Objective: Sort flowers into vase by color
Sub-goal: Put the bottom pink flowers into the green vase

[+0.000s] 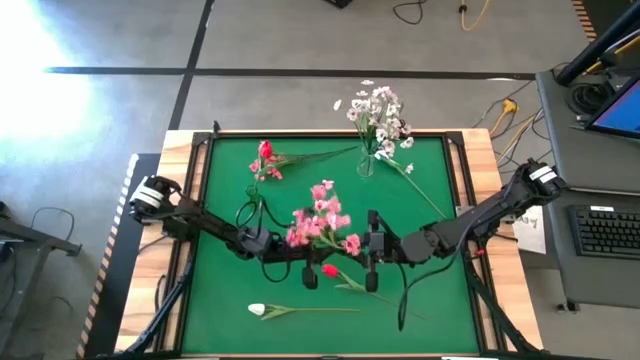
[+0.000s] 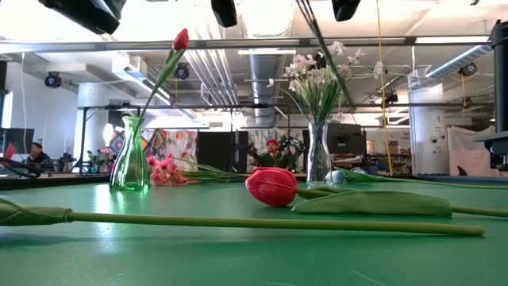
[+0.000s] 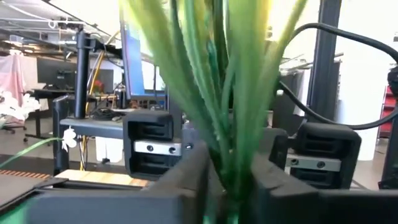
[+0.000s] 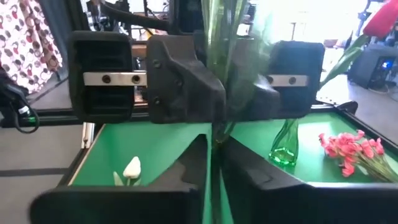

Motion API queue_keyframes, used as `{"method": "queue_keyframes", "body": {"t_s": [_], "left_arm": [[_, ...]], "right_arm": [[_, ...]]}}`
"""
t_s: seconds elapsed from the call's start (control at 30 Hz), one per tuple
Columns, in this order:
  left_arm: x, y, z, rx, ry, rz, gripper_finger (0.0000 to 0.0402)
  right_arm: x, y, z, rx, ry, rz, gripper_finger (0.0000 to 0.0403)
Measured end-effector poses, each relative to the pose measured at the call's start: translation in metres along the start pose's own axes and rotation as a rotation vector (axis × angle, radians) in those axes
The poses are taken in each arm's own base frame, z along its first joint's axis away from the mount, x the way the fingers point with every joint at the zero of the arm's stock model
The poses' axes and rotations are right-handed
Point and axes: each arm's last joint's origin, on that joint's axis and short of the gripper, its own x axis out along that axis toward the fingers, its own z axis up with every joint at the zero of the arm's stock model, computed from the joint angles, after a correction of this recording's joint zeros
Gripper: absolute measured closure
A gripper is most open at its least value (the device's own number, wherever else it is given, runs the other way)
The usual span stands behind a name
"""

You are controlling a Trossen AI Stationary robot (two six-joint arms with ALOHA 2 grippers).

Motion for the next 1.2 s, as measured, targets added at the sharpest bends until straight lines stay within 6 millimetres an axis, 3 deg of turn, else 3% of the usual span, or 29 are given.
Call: {"method": "queue_keyframes", "body": {"t_s": [0.07,0.3,0.57,0.77,0.93,1.2], "left_arm": [[0.000,0.000,0.001,-0.001,-0.001,-0.002,0.0392],[-0.002,0.000,0.003,0.000,0.003,-0.003,0.0397],[-0.018,0.001,0.038,0.024,0.115,0.058,0.0400],[-0.048,0.007,0.085,0.072,0.202,0.224,0.0400],[-0.080,0.023,0.120,0.098,0.257,0.379,0.0400],[-0.121,0.056,0.139,0.152,0.353,0.618,0.0401]], "right_arm": [[0.000,-0.001,0.000,0.019,0.000,-0.005,0.0336],[-0.001,-0.002,0.002,0.030,-0.002,-0.006,0.0249],[-0.015,-0.009,0.016,0.069,-0.003,-0.007,0.0195],[-0.021,-0.011,0.020,0.065,0.010,-0.008,0.0175],[-0.020,-0.011,0.019,0.062,0.016,-0.009,0.0164],[-0.017,-0.015,0.017,0.062,0.025,-0.026,0.0156]]}}
